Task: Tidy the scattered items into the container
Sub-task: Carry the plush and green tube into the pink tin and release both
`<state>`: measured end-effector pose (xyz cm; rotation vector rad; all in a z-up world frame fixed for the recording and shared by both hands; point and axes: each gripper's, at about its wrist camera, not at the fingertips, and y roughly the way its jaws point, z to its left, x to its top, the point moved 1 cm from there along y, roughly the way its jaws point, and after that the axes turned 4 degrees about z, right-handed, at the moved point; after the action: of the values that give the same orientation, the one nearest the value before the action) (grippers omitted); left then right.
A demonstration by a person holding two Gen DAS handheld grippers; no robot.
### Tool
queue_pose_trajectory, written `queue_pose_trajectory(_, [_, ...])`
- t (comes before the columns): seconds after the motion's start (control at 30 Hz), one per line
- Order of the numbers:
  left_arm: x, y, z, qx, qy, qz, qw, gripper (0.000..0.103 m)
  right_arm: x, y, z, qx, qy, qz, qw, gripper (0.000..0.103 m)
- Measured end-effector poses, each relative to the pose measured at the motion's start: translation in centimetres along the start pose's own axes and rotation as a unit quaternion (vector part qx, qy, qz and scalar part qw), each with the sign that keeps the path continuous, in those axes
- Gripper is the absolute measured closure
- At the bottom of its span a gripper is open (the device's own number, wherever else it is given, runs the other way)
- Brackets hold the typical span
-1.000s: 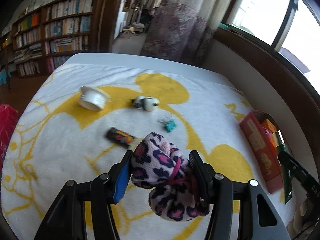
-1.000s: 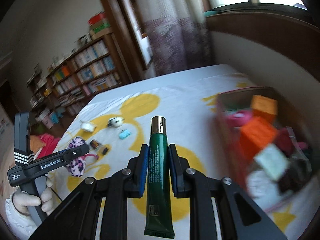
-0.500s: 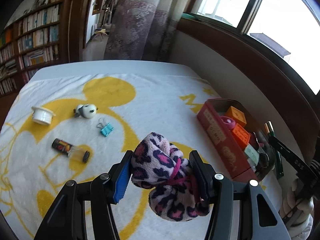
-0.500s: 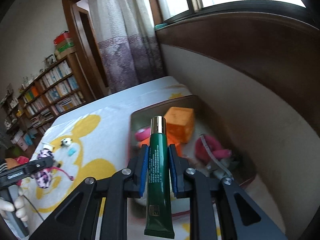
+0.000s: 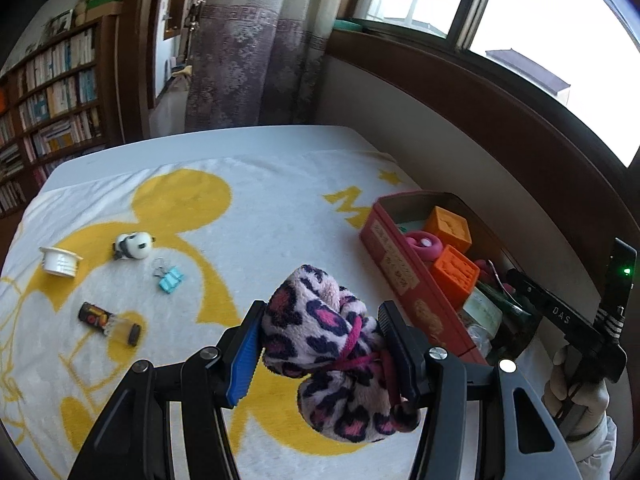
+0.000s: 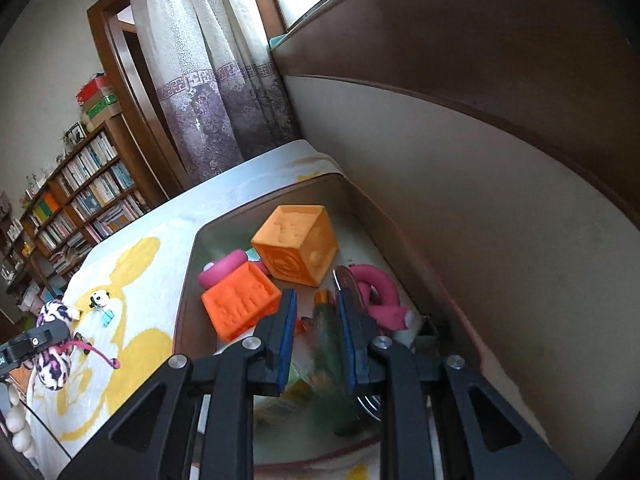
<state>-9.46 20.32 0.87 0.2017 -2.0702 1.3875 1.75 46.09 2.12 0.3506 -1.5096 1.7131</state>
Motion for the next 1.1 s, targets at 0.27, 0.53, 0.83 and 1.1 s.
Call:
queue_pose_trajectory(0.27, [1.3, 1.3, -4.1, -0.014, 0.036, 0.006, 0.9992, 0.045, -1.1, -2.2, 0.1, -0.003, -0.020, -0.025, 0.999, 0.080])
queue_pose_trajectory(0.53, [3.7, 2.4, -9.3, -0.039, 0.085, 0.001, 0.9956, 0.045, -1.8, -4.9, 0.5, -0.010, -0.034, -0.078, 0.996, 0.037])
queue_pose_trajectory(0.83, [6.5, 4.3, -14.7, -0.092, 0.119, 0.004, 0.9887, 0.039, -1.7, -5.8, -1.0, 0.001, -0.009, -0.092, 0.996, 0.031])
queue_pose_trajectory(1.1, [7.5, 5.3, -15.6, -0.107, 0.101, 0.009, 0.9891, 0.021, -1.6, -5.6, -1.0, 0.003, -0.007, -0.091, 0.996, 0.028])
